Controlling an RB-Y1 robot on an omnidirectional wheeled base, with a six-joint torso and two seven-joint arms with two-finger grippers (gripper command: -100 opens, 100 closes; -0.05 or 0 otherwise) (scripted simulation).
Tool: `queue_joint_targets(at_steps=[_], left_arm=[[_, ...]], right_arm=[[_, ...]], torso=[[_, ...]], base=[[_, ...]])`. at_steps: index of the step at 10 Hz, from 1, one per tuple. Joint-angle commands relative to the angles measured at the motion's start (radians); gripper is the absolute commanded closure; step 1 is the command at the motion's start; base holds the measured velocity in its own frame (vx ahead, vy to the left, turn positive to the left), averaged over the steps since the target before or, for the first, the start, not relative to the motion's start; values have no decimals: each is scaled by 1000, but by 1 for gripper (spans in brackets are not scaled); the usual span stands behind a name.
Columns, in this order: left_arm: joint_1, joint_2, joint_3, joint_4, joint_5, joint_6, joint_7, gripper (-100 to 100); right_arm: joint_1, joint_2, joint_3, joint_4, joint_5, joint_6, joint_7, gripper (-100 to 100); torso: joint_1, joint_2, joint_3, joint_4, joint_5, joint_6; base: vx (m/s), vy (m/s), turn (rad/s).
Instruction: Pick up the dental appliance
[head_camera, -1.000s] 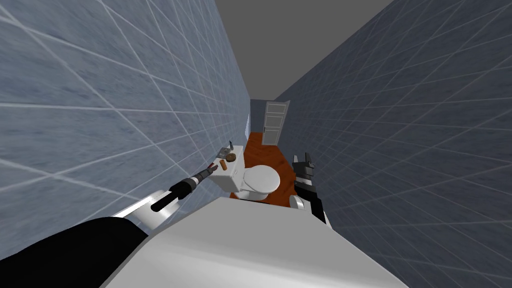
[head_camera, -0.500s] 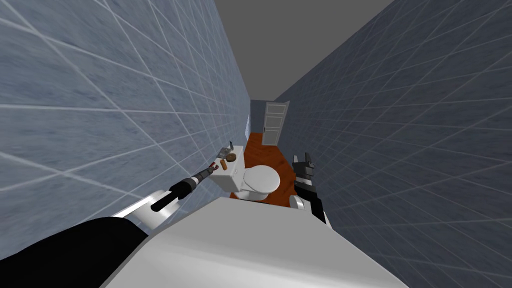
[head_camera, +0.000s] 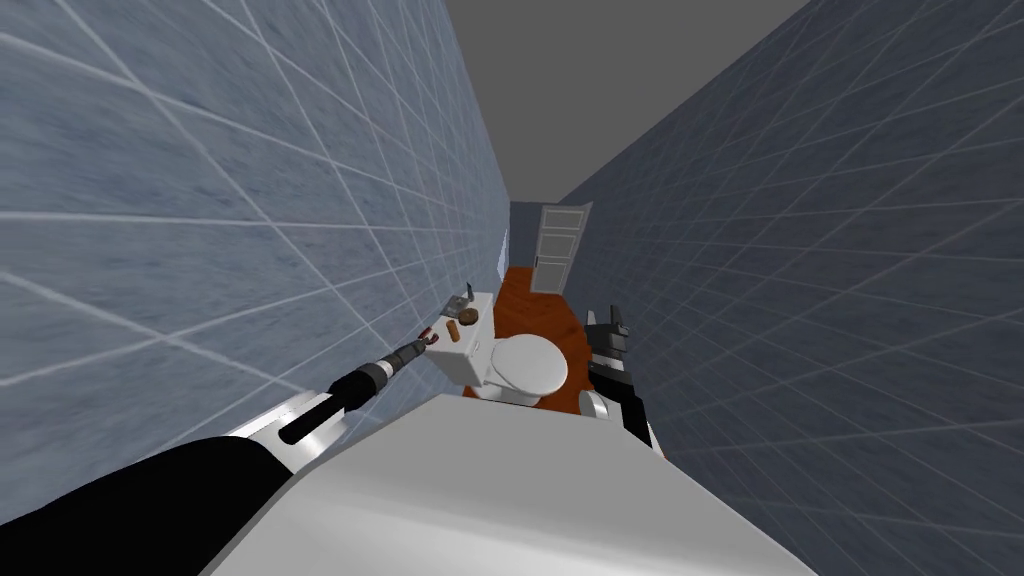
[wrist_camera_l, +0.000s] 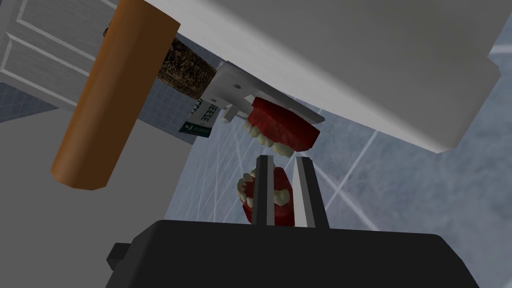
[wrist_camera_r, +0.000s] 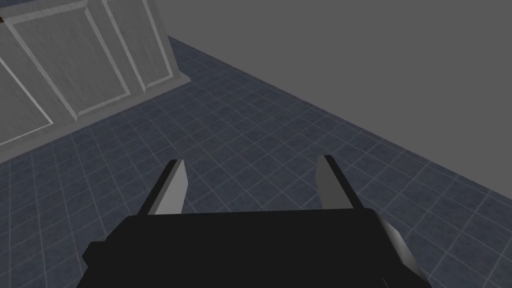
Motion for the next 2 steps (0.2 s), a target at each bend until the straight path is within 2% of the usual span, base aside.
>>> queue_joint_targets(at_steps=[1, 2], left_arm=[[0, 0, 0, 0, 0, 0, 0, 100], [2, 0, 0, -1, 0, -4, -1, 0]], right_arm=[[0, 0, 0, 0, 0, 0, 0, 0], [0, 0, 0, 0, 0, 0, 0, 0]], torso=[[0, 0, 0, 0, 0, 0], [0, 2, 1, 0, 0, 1]], base=[[33, -3, 38], [6, -1, -4]])
